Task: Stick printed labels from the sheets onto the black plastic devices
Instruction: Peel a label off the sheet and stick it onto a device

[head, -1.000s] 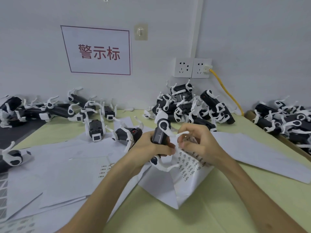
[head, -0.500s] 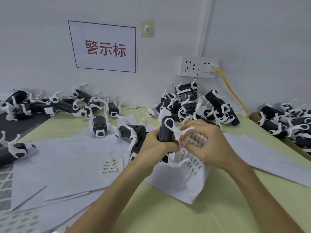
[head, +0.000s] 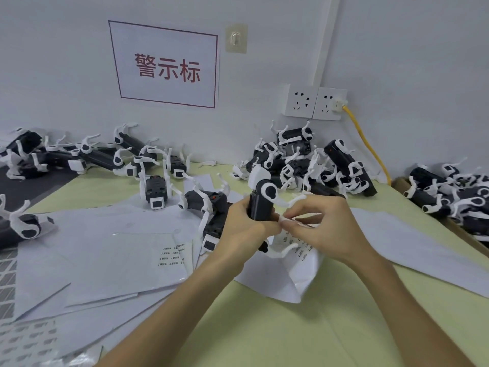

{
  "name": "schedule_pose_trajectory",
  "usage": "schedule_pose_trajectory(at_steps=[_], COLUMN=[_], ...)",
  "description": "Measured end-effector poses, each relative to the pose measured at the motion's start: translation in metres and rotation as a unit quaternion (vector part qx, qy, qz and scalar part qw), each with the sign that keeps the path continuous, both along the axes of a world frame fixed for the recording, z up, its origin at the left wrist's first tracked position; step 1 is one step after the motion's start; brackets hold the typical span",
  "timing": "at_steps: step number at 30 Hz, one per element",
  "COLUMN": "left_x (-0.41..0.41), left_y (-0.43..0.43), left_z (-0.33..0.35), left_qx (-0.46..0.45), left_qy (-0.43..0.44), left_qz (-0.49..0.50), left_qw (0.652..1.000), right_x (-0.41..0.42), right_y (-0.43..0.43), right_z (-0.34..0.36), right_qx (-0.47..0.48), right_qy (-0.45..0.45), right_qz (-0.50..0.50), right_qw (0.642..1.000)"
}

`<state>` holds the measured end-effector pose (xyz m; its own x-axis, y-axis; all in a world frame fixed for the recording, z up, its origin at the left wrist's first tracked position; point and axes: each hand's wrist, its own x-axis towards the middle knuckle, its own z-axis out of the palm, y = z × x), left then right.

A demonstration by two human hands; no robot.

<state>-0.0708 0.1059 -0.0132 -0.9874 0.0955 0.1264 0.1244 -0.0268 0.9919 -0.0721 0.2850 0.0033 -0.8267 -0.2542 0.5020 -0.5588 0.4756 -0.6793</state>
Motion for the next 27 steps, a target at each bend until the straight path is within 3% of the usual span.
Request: schedule_pose_trajectory(at_steps=[7, 17, 27], left_x=[0.005, 0.010, 0.007], left_y=[0.004, 0.009, 0.005], left_z=[-0.001, 0.001, -0.003], left_qx=[-0.007, -0.045, 0.010], left_qy=[0.029, 0.058, 0.051], left_qz=[0.012, 0.006, -0.003], left_qw=[0.999, 0.997, 0.999], right_x=[-0.003, -0.011, -0.008], right_y=[-0.002, 0.006, 0.014], right_z=[-0.005, -0.007, -0.002], right_qx=[-0.039, -0.007, -0.021], right_qy=[-0.021, 0.000, -0.083], right_qz=[-0.007, -0.028, 0.084], right_qw=[0.999, 1.000, 0.993])
